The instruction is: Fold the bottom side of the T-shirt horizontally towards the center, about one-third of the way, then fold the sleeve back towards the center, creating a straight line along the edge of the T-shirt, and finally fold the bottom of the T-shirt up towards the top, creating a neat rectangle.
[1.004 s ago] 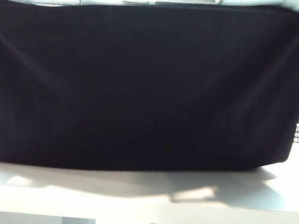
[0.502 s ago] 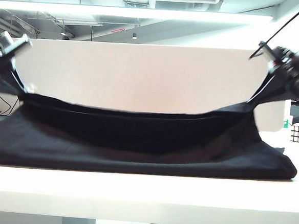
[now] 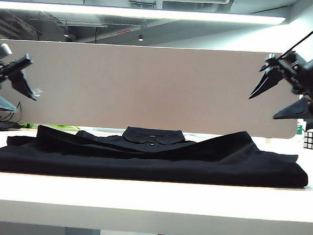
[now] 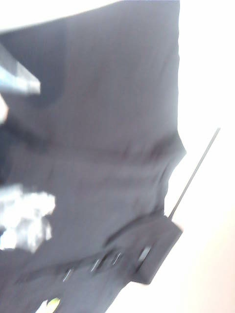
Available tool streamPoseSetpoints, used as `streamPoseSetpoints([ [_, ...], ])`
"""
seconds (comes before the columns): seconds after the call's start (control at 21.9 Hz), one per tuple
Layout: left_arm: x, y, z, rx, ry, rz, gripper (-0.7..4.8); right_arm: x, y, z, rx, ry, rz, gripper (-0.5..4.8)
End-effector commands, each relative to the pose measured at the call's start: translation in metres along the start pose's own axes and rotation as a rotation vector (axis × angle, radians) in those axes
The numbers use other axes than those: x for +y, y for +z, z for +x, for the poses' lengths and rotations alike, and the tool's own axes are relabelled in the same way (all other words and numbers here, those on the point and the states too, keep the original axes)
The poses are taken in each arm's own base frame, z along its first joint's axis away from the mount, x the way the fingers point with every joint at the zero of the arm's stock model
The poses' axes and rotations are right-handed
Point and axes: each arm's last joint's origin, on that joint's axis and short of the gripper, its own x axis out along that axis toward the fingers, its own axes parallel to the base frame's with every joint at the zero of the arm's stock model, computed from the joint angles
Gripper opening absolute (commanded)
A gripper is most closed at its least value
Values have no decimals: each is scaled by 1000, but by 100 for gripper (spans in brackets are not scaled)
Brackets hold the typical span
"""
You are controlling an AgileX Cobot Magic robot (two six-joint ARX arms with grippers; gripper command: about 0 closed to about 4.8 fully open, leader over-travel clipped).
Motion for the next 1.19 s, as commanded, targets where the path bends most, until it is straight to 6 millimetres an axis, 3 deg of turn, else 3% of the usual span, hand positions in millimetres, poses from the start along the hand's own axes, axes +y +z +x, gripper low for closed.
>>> streamPoseSetpoints([
  [0.05, 20, 11, -11, -67, 98, -26, 239, -21, 18, -23, -22, -100, 62, 364],
  [0.14, 22, 11, -12, -72, 111, -30, 239, -37, 21, -26, -60, -166, 75, 364],
  [0.27, 21, 12, -10, -57, 111, -36, 239, -61, 16, -15, -61, -186, 107, 364],
  [0.41, 27, 21, 4, -53, 116, -38, 239, -73, 7, -3, -21, -181, 132, 364],
  [0.59, 42, 27, 30, 52, 155, -89, 239, -84, 2, 9, 0, -197, 150, 333],
  [0.91, 65, 25, 69, 104, 165, -109, 242, -102, 21, 37, 36, -216, 174, 333],
  [1.19, 74, 27, 86, 167, 184, -81, 242, -113, 29, 51, 66, -243, 196, 333],
])
